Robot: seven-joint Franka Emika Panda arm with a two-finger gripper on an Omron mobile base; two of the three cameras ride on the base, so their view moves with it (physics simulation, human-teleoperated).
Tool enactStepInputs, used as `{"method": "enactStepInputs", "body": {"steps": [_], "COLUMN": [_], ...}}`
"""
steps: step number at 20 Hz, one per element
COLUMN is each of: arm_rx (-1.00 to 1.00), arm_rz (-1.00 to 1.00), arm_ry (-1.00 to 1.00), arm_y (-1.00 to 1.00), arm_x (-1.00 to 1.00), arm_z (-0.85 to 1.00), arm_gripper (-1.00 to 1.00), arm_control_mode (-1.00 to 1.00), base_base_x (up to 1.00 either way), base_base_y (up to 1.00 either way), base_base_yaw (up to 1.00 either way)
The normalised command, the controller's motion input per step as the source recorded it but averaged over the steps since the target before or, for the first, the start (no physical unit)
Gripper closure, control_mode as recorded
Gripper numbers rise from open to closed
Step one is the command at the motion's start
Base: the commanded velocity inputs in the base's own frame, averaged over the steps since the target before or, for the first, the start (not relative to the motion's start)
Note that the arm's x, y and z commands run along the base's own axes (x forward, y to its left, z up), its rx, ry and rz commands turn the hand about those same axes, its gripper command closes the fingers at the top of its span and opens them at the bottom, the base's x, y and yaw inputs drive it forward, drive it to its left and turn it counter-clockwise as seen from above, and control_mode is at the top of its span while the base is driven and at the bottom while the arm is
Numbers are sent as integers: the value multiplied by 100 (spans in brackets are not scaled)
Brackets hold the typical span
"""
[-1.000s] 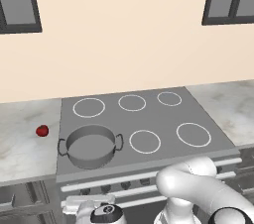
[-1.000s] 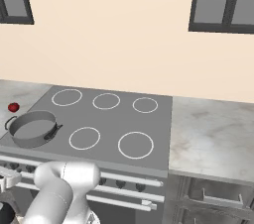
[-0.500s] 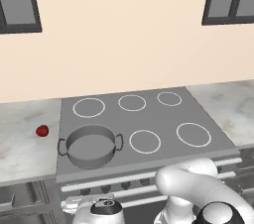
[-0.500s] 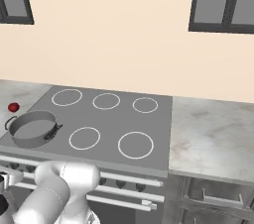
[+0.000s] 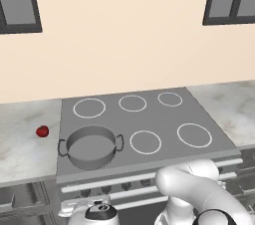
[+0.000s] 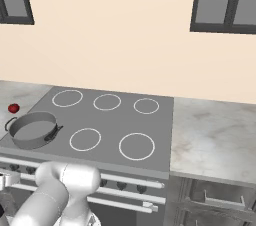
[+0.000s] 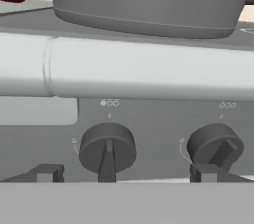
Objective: Turn on the burner for the pot on the stove. Wait thirty seconds for the pot to heat up. Then add the tomato to the pot.
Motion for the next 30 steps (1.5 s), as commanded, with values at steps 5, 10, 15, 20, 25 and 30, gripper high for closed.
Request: {"method": "enactStepInputs", "body": {"steps": [5,10,15,20,25,30], "arm_rx": [0,0,0,0,0,-3], "arm_rz": [0,0,0,0,0,1], "arm_ry": [-12,-11,-3,-1,0,0], "arm_y": [0,0,0,0,0,2], "arm_x": [0,9,13,15,8,3], "arm_z": [0,0,-7,-3,-20,-26], "arm_gripper": [-100,-100,-100,-100,-100,-100], "arm_control_mode": [-100,-100,-100,-100,-100,-100], "base_base_x": [0,0,0,0,0,0], "base_base_y": [0,0,0,0,0,0], "base_base_yaw": [0,0,0,0,0,0]}}
